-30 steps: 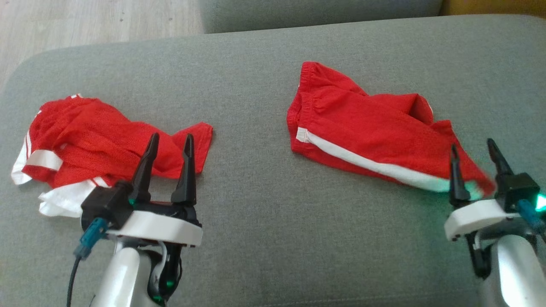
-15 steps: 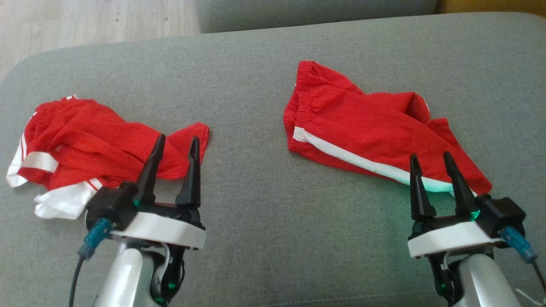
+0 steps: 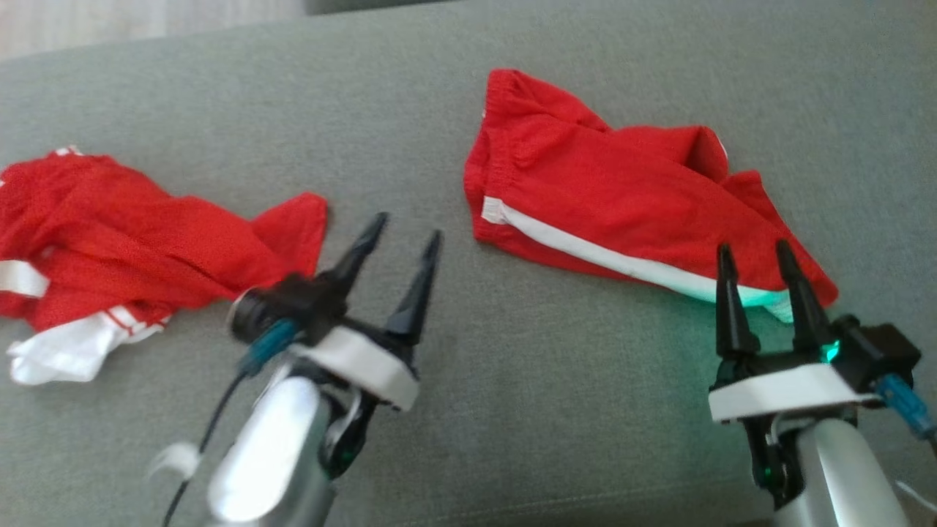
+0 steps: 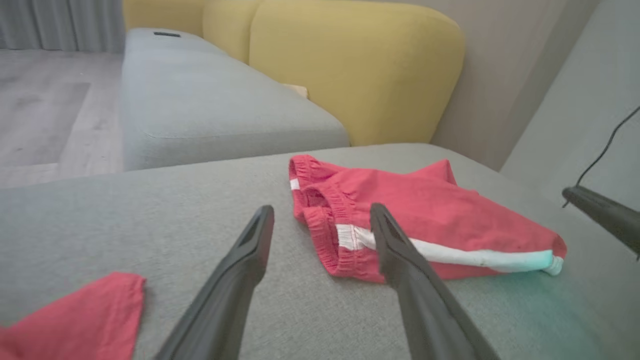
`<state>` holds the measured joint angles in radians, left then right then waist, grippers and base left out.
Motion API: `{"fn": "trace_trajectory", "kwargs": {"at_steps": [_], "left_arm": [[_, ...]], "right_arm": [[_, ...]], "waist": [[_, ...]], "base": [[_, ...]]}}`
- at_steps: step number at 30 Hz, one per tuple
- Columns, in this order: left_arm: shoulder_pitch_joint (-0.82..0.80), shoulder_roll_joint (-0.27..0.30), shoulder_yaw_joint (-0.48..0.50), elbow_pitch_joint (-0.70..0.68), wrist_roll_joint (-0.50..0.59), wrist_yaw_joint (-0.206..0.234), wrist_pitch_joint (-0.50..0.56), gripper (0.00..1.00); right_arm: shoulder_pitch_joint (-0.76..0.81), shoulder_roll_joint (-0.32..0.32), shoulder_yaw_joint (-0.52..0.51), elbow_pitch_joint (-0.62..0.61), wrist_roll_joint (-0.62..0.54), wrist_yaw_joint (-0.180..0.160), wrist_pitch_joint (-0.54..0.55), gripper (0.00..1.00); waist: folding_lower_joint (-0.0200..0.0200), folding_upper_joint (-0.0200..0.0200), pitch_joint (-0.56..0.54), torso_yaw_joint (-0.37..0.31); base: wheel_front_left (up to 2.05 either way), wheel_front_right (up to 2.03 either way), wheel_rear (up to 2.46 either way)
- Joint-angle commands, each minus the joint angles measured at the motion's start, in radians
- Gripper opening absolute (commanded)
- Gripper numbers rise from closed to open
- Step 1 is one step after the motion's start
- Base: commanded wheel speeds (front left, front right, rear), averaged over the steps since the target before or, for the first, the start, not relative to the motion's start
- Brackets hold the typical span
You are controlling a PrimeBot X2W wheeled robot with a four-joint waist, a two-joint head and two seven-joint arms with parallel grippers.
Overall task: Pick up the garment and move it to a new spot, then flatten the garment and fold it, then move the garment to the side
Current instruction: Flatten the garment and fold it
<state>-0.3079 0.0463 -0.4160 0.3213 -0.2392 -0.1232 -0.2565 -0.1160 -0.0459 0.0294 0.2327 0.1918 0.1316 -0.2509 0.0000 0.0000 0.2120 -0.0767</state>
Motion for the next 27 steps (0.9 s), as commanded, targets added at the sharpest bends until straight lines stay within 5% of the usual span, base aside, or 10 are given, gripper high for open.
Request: {"fn": "trace_trajectory", "kwargs": {"at_steps": [1,16,26,27], "left_arm": [[-0.050,0.004,0.014,-0.010,0.003,-0.002,-0.005,1.00],[-0.357,0.004,-0.210,0.391,-0.211,-0.007,0.016,1.00],[-0.423,0.005,-0.291,0.483,-0.294,-0.007,0.005,1.00],[-0.426,0.005,-0.300,0.484,-0.302,-0.007,0.004,0.74]], "right_arm": [[-0.042,-0.004,0.023,-0.040,-0.010,-0.001,-0.011,1.00],[-0.081,-0.004,0.041,-0.047,0.013,-0.001,-0.011,1.00],[-0.083,-0.004,0.036,-0.052,0.019,-0.001,-0.011,1.00],[-0.082,-0.004,0.035,-0.051,0.019,-0.001,-0.011,1.00]], "waist": [[0.0000,0.0000,0.020,-0.019],[0.0000,0.0000,0.101,-0.105],[0.0000,0.0000,0.107,-0.127],[0.0000,0.0000,0.107,-0.127]], "base": [[0.00,0.00,0.00],[0.00,0.00,0.00],[0.00,0.00,0.00],[0.00,0.00,0.00]]}}
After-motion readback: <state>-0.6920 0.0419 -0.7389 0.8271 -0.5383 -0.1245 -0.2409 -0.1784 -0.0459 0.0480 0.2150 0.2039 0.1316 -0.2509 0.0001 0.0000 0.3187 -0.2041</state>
